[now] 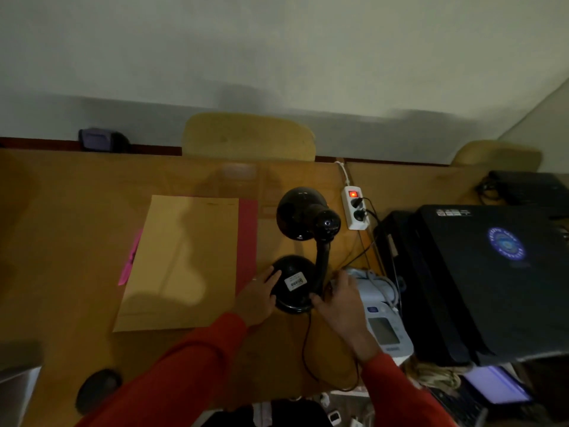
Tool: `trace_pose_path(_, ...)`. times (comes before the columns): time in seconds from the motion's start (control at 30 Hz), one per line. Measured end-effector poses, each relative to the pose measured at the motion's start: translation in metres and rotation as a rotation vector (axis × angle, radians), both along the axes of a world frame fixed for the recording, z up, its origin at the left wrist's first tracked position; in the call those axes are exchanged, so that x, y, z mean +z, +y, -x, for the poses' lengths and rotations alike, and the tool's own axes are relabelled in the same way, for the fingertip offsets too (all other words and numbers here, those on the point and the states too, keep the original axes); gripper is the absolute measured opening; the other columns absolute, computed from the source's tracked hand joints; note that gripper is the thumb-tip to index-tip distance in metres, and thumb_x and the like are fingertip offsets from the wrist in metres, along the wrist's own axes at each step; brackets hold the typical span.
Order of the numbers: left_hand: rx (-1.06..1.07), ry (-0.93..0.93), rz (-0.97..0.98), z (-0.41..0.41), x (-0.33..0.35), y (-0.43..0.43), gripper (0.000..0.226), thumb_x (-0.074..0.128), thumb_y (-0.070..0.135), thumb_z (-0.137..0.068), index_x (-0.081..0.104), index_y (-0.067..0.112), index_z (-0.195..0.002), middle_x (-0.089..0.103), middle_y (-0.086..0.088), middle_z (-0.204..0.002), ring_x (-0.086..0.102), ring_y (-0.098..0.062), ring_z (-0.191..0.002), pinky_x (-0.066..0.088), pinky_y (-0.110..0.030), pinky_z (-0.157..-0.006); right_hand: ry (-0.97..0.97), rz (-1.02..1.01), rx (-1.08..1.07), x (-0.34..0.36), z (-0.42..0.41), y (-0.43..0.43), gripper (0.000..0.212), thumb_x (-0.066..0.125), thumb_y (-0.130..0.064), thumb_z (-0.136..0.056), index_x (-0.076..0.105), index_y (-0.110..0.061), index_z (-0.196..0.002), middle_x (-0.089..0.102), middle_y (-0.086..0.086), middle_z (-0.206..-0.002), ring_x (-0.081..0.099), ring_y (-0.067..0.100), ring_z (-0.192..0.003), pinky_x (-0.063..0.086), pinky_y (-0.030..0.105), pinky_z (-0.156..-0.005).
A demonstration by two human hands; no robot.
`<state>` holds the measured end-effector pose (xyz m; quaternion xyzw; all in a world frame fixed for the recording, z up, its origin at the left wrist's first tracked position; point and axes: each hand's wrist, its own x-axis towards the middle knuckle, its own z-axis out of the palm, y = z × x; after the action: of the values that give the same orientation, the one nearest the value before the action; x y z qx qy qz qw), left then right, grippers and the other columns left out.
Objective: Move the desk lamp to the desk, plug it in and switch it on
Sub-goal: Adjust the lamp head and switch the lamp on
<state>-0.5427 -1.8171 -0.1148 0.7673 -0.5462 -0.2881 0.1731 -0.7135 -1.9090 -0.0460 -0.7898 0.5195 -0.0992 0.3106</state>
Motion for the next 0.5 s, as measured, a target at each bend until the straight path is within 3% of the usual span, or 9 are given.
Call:
trace_pose_path(0.07,0.005,-0.029,-0.012,0.007,-0.006,-0.004,0.058,0.044,0.018,-0.095,0.018,0.014,-0.148,0.01,-0.011,-0.16,0.036,-0.031,-0.136,0.034,-0.042,-0.112,-0.134,-0.062,0.064,0.001,-0.004,-0.001,0.059,0.071,-0.023,-0.079,0.043,-0.01,-0.129,0.052,0.01,-0.122,0.049,0.023,-0.114,0.048,0.041,-0.094)
trace_pose_path(0.2,0.025,-0.112,-0.044,0.016,-0.018,-0.002,0.062,0.045,0.018,-0.093,0.017,0.016,-0.148,0.015,-0.012,-0.159,0.049,-0.032,-0.123,0.044,-0.04,-0.101,-0.174,-0.073,0.131,-0.004,-0.006,0.003,0.04,0.058,-0.018,-0.09,0.047,-0.013,-0.127,0.064,0.012,-0.112,0.058,0.028,-0.105,0.053,0.045,-0.085)
trace_pose_path(0.4,0.076,-0.173,-0.081,0.043,-0.019,0.007,0.061,0.043,0.02,-0.093,0.017,0.017,-0.148,0.023,-0.015,-0.156,0.047,-0.032,-0.125,0.043,-0.041,-0.102,-0.169,-0.108,0.2,-0.004,0.014,0.002,0.031,0.053,-0.012,-0.092,0.047,-0.011,-0.123,0.061,0.013,-0.113,0.057,0.028,-0.106,0.047,0.028,-0.078)
trace_pose_path(0.5,0.118,-0.163,-0.092,0.067,-0.018,0.019,0.06,0.043,0.02,-0.094,0.016,0.017,-0.148,0.008,-0.011,-0.16,0.041,-0.032,-0.13,0.039,-0.041,-0.107,-0.148,-0.131,0.254,-0.005,0.03,0.005,0.037,0.052,-0.013,-0.092,0.042,-0.012,-0.127,0.06,0.013,-0.118,0.057,0.029,-0.11,0.047,0.029,-0.082)
